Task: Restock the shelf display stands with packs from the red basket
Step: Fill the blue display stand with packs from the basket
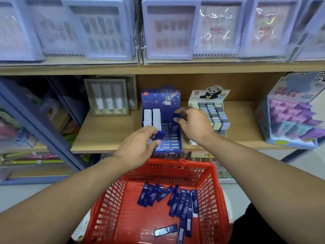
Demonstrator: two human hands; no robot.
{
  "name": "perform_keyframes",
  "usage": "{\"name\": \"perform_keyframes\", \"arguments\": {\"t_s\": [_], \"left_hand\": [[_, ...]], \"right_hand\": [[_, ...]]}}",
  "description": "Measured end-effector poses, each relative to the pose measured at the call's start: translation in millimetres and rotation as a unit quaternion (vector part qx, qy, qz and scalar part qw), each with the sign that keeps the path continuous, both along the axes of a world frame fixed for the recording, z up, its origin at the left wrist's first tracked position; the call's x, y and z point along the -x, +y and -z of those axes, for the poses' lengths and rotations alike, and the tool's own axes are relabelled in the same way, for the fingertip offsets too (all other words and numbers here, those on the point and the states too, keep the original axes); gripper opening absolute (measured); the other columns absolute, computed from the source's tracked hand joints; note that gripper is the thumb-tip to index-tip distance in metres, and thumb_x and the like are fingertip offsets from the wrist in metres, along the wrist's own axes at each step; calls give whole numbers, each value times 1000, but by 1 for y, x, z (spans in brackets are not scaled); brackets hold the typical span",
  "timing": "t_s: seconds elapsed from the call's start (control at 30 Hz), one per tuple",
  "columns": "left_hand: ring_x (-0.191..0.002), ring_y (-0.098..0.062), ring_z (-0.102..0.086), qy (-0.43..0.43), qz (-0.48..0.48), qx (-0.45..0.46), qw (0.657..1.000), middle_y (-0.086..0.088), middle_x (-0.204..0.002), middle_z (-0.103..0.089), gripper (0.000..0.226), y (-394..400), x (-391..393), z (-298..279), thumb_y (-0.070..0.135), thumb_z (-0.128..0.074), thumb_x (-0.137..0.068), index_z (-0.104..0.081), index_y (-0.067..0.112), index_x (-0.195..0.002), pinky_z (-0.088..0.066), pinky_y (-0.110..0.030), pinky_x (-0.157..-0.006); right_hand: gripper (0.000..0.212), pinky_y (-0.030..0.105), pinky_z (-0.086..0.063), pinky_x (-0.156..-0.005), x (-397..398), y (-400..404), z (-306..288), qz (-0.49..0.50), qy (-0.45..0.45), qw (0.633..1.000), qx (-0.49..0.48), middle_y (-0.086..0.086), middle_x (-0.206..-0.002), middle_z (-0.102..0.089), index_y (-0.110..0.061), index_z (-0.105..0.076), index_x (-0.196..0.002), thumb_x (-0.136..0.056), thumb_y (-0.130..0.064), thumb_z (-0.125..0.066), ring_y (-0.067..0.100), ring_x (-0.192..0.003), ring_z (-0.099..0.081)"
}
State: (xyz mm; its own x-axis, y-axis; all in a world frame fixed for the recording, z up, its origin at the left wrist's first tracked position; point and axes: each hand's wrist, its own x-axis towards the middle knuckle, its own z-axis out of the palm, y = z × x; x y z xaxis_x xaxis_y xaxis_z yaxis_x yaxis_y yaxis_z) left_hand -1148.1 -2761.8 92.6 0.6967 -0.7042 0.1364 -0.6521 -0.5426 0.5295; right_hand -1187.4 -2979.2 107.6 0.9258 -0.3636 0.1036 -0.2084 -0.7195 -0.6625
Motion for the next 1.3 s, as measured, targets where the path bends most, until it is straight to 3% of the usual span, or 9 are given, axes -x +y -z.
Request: {"name": "perform_keyframes", "arguments": {"t_s": [0.07,0.13,0.3,0.47,0.7,0.93,1.13,1.23,1.3], "left_hand": [[-88,-20,-56,-32,-27,24,999,2,-94,-59,15,-3,-12,-1,36,-50,-102,-48,22,-100,-46,-40,-76],[-84,-23,-57,-31,-49,34,998,0,-90,-60,14,-2,-24,3,37,-44,-104,-42,24,-102,-44,-41,-71],[-77,-25,-55,33,-60,-13,998,0,-82,-56,24,-1,-38,24,44,-33,-106,-33,22,-117,-33,-36,-66],[-83,-16,-58,51,-56,21,997,4,-86,-60,33,-7,-32,29,45,-33,-106,-36,24,-131,-46,-42,-73],[-98,-25,-62,84,-46,23,995,-4,-108,-65,23,-6,-35,28,43,-37,-105,-38,26,-121,-49,-46,-85],[-86,-26,-57,80,-36,16,996,-3,-94,-60,12,-6,-35,28,41,-39,-105,-36,30,-106,-44,-41,-73],[-86,-23,-54,80,-42,2,996,0,-91,-53,22,-6,-32,24,42,-38,-106,-38,24,-119,-38,-37,-72],[-98,-23,-56,90,-37,-10,995,0,-100,-54,40,-6,-27,21,41,-37,-107,-34,17,-138,-40,-37,-79],[-115,-24,-55,98,-29,-9,995,-3,-127,-56,44,-5,-28,21,41,-36,-107,-31,19,-144,-44,-38,-91]], "right_hand": [[20,13,-44,-65,-13,-3,7,0,-14,1000,-10,-12,-92,-67,-32,-62,-103,-95,-14,-64,-4,-79,-61],[21,26,-49,-69,-26,-7,13,-8,-38,999,-6,-11,-90,-67,-32,-60,-103,-95,-13,-63,4,-79,-63],[14,25,-42,-67,-45,-9,24,-28,-62,997,32,-1,-91,-66,-17,-62,-108,-97,-9,-61,13,-77,-60],[12,38,-54,-76,-52,-5,30,-38,-47,998,33,0,-93,-70,-20,-61,-106,-97,-12,-62,18,-84,-65],[14,37,-56,-79,-51,-4,32,-56,-34,997,37,-6,-92,-68,-24,-59,-101,-98,-11,-60,0,-80,-63],[15,39,-51,-91,-53,-7,24,-38,-35,995,85,1,-103,-72,-17,-70,-108,-100,-16,-57,20,-97,-66],[23,33,-48,-97,-67,-3,14,-17,7,990,137,0,-119,-72,-20,-74,-117,-101,-21,-57,22,-111,-64],[23,33,-50,-95,-70,0,16,-12,16,991,132,-1,-115,-74,-21,-75,-114,-100,-17,-57,22,-108,-66],[24,33,-51,-95,-73,1,17,-14,29,990,139,1,-116,-72,-22,-75,-113,-99,-15,-56,23,-107,-66]]}}
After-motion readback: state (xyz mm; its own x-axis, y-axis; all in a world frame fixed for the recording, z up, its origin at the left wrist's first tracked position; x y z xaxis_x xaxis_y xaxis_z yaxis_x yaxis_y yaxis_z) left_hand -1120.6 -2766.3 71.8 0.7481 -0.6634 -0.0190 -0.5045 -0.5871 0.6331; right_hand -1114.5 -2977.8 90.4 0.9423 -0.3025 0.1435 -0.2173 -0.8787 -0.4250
